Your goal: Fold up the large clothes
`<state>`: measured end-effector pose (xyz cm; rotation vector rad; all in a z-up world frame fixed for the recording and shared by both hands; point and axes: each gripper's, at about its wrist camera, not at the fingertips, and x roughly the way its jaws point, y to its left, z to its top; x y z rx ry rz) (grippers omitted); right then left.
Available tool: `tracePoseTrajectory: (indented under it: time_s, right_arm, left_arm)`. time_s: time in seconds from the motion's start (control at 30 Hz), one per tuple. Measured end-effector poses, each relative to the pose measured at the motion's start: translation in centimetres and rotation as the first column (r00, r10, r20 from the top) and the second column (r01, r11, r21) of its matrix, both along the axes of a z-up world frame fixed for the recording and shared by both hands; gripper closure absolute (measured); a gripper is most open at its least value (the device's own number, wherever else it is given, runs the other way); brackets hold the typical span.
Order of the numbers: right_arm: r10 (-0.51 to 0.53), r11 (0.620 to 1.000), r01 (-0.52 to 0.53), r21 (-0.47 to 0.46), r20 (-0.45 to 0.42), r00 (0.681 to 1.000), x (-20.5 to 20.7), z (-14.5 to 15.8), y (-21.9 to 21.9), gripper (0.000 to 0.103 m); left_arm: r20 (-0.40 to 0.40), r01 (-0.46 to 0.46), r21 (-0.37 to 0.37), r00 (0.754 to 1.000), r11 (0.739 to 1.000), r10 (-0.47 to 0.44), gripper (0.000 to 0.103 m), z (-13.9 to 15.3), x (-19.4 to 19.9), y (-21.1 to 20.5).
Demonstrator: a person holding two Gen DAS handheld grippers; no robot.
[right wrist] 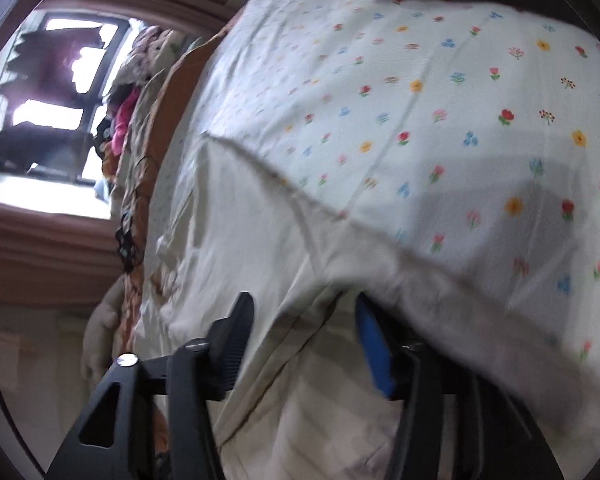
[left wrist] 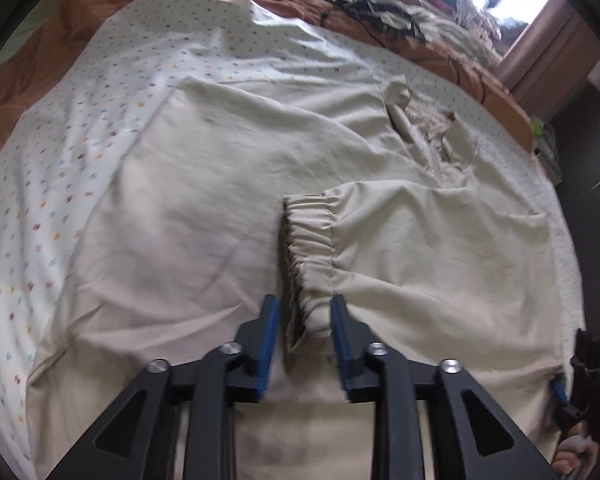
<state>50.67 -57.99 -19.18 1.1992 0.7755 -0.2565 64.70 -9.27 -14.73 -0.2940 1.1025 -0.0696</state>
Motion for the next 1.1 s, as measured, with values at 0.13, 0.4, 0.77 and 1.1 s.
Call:
tracePoseTrajectory:
  time_s: [0.13,0.4,0.77,1.1]
  right_arm:
    - [0.05,0.994,-0.049,-0.1,0.012,0.999,-1.0,2.2,1.4,0.049]
    - [0.151,0.97,-0.144,-0.198,0.022,0.988,-3.3,4.5,4.0,0.048]
    - [0.285,0.893,-0.228,-0.387,0.095,0.954,-9.0,10.9,6.7,0.044]
    - [0.336,0.816,-0.214,-0.536,0.138,0.932,-17.1,15.6,8.5,0.008]
  left_arm:
    - [0.062,-0.035,-0.034,0.997,0.999,0.037,0.031,2.4,-3.2,1.8]
    - [0.153,-0.048,0.001,0.987,0.999,0.047,0.02,7.6,-10.2,4.1]
    - [0.267,-0.043,0.038,0.963,0.998,0.031,0.013,12.8,-20.1,7.7]
    - [0.349,-0.061,0.022,0.936,0.998,0.05,0.013,14.8,-28.0,10.2]
